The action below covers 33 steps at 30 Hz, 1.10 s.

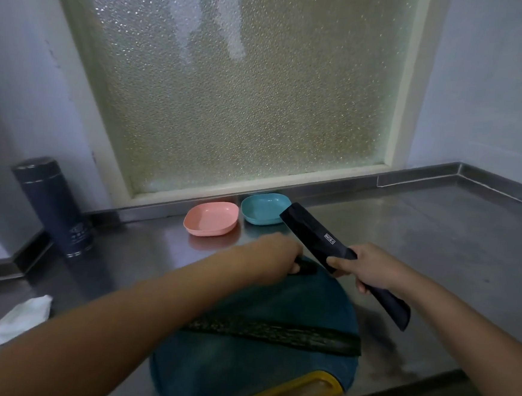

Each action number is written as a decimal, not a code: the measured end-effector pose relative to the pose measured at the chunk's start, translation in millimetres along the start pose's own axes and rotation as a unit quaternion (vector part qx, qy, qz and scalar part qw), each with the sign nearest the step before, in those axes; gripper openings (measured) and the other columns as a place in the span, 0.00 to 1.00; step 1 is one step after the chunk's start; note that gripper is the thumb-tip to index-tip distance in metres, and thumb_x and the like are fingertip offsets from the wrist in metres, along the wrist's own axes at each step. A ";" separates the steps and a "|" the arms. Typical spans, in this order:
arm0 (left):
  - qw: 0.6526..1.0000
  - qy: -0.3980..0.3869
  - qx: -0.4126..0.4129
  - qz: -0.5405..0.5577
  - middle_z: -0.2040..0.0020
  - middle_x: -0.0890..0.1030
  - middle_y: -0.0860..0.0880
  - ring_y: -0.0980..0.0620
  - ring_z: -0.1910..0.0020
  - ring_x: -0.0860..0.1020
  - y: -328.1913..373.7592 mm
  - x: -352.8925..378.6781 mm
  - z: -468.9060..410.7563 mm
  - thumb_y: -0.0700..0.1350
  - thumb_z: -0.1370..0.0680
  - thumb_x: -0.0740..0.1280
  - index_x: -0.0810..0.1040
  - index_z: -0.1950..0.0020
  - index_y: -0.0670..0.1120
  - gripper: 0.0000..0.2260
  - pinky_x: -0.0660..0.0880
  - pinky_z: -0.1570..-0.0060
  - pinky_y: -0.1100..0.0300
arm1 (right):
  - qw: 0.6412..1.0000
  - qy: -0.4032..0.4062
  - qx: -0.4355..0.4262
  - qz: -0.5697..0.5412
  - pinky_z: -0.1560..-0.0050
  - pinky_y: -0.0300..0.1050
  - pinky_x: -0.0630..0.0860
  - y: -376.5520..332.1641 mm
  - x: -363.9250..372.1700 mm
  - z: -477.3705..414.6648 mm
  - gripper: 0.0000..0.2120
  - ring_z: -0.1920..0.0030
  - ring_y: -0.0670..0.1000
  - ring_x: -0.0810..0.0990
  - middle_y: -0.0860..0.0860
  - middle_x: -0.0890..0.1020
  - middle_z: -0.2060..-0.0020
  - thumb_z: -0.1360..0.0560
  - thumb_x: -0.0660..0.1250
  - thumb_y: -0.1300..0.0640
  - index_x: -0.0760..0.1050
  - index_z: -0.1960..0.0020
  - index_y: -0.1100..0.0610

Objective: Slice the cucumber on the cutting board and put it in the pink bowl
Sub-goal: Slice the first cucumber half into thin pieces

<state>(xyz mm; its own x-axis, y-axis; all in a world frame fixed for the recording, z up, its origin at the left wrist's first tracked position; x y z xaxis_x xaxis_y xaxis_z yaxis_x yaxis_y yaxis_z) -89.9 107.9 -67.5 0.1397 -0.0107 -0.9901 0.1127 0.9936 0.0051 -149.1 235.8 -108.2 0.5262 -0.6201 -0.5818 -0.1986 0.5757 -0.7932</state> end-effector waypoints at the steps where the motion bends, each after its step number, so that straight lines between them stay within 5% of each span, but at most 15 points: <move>1: 1.000 0.000 -0.013 0.004 0.43 0.78 0.43 0.45 0.45 0.76 -3.5 2.5 0.7 0.45 0.20 0.60 0.73 0.36 0.44 0.14 0.70 0.51 0.56 | 1.000 0.002 0.001 0.014 0.76 0.38 0.70 -1.4 0.8 0.1 0.05 0.80 0.46 0.73 0.50 0.85 0.59 0.22 0.65 0.51 0.74 0.53 0.52; 7: 0.995 0.032 -0.068 0.066 0.39 0.73 0.41 0.43 0.43 0.74 -29.5 36.6 2.9 0.46 0.20 0.59 0.68 0.32 0.45 0.16 0.71 0.43 0.53 | 0.989 0.026 0.017 0.142 0.75 0.38 0.72 -10.8 9.8 9.5 0.10 0.77 0.46 0.75 0.52 0.79 0.70 0.20 0.60 0.49 0.72 0.46 0.54; 12: 0.991 0.092 -0.010 0.094 0.40 0.69 0.42 0.43 0.46 0.74 -24.7 49.0 10.4 0.49 0.20 0.57 0.60 0.27 0.52 0.21 0.71 0.45 0.54 | 0.962 0.026 0.056 0.267 0.64 0.43 0.74 -14.7 17.6 4.4 0.27 0.75 0.51 0.74 0.53 0.76 0.75 0.19 0.51 0.41 0.72 0.63 0.61; 18: 0.984 0.103 0.035 0.140 0.41 0.68 0.47 0.46 0.48 0.76 -24.4 46.9 2.7 0.50 0.22 0.60 0.64 0.33 0.51 0.18 0.73 0.47 0.54 | 0.969 -0.004 0.077 0.234 0.75 0.39 0.70 -8.0 28.1 -0.6 0.25 0.76 0.49 0.74 0.53 0.78 0.71 0.18 0.51 0.44 0.73 0.43 0.64; 25: 0.967 0.168 0.045 0.186 0.45 0.69 0.49 0.52 0.48 0.72 -26.9 50.5 -6.9 0.51 0.22 0.61 0.67 0.39 0.52 0.13 0.67 0.50 0.63 | 0.955 0.016 0.023 0.294 0.77 0.39 0.66 -12.4 27.8 -2.2 0.21 0.79 0.47 0.73 0.53 0.77 0.72 0.18 0.51 0.44 0.73 0.55 0.59; 33: 0.961 0.179 0.054 0.202 0.44 0.69 0.50 0.53 0.47 0.71 -30.1 50.5 -7.2 0.51 0.22 0.62 0.67 0.38 0.54 0.13 0.68 0.48 0.62 | 0.954 0.015 0.022 0.299 0.77 0.39 0.66 -17.5 27.3 -2.6 0.22 0.80 0.47 0.73 0.54 0.77 0.71 0.18 0.52 0.45 0.73 0.57 0.60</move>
<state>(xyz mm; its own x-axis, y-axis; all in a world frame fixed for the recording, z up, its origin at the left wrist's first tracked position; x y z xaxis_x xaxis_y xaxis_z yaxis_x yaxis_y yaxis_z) -93.3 78.2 -118.7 -0.1516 0.4321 -0.8890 0.2238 0.8910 0.3949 -133.4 207.4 -110.7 0.3057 -0.1886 -0.9333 -0.4196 0.8532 -0.3099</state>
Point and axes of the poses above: each hand's wrist, its own z-axis away from the middle knuckle, its own x-axis out of the palm, y = z × x, the point moved 8 cm from there along -z, towards the middle knuckle
